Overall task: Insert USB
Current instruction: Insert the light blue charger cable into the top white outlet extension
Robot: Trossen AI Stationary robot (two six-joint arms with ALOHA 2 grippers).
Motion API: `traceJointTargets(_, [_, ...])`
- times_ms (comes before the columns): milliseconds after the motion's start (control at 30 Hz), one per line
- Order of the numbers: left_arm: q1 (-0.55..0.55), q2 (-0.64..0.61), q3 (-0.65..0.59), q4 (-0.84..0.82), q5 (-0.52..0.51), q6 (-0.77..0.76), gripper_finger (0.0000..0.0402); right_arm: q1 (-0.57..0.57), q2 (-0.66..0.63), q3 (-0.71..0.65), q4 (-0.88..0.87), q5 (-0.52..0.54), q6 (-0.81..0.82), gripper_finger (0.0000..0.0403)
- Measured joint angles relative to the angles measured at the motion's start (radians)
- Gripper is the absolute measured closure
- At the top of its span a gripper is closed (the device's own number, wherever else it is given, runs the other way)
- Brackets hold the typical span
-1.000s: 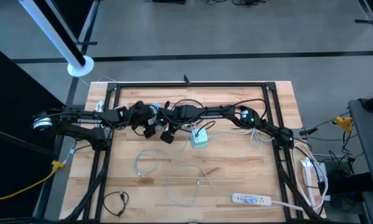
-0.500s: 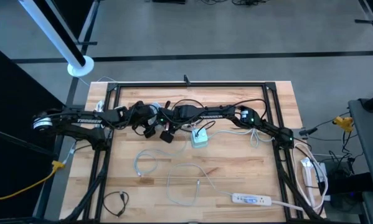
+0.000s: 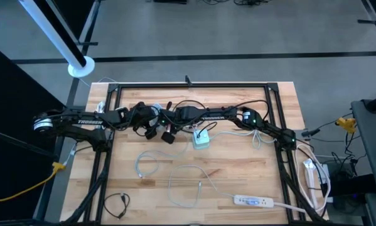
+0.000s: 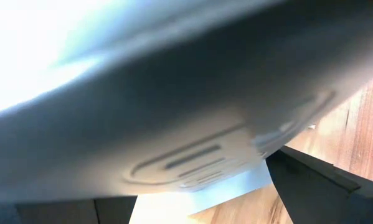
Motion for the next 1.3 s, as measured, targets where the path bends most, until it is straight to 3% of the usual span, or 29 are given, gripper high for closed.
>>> traceJointTargets(1300, [0.000, 0.000, 0.000, -0.002, 0.000, -0.004, 0.0088, 0.004, 0.000, -0.002, -0.044, 0.058, 0.051, 0.0403])
